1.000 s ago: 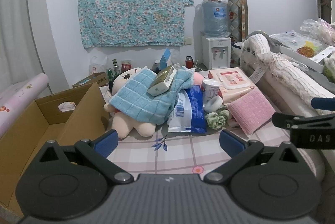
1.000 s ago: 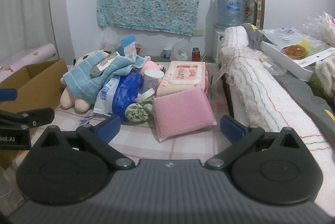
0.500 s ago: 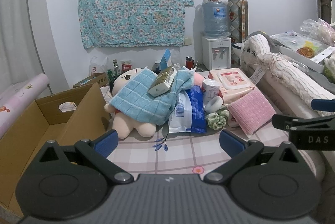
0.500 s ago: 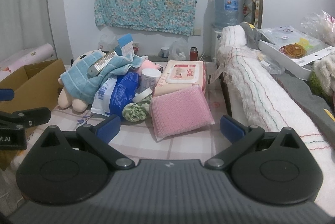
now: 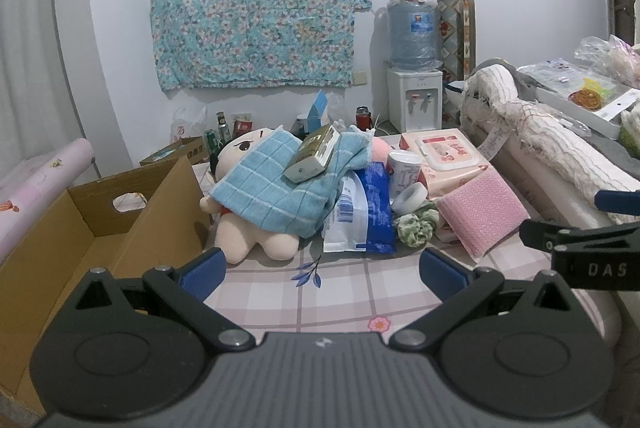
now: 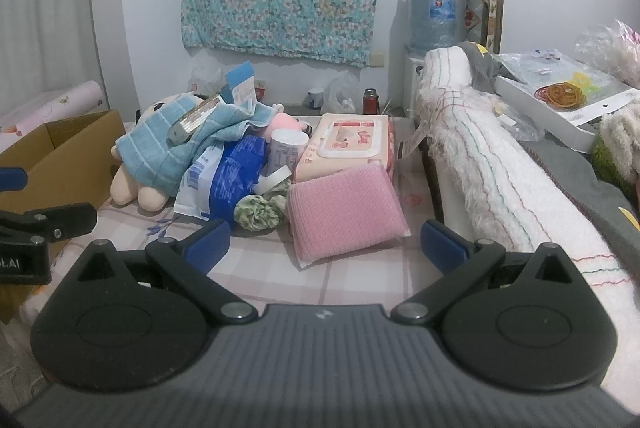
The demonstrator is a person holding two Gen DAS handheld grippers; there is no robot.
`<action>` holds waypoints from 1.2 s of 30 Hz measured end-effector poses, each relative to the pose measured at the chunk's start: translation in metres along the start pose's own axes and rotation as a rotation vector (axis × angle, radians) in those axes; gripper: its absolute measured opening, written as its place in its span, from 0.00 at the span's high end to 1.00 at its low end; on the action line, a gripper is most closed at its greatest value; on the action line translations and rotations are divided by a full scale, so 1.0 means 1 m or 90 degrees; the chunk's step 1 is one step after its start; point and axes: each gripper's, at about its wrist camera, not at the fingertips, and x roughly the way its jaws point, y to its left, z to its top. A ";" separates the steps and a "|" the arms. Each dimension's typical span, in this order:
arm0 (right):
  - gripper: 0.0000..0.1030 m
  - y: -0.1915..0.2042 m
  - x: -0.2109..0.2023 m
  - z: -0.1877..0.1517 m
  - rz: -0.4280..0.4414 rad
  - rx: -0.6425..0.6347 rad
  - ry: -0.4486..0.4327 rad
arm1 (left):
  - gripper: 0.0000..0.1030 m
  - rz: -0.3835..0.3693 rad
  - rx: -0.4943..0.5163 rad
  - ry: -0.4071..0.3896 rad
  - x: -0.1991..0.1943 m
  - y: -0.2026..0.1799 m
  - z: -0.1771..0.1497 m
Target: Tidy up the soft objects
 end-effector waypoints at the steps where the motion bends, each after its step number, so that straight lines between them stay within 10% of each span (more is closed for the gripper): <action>1: 0.01 0.000 0.000 0.000 0.000 0.000 0.001 | 0.00 0.000 0.000 0.000 0.000 0.000 0.000; 36: 0.01 -0.001 0.002 0.001 -0.001 0.000 0.004 | 0.00 0.006 0.002 0.001 -0.002 0.001 0.000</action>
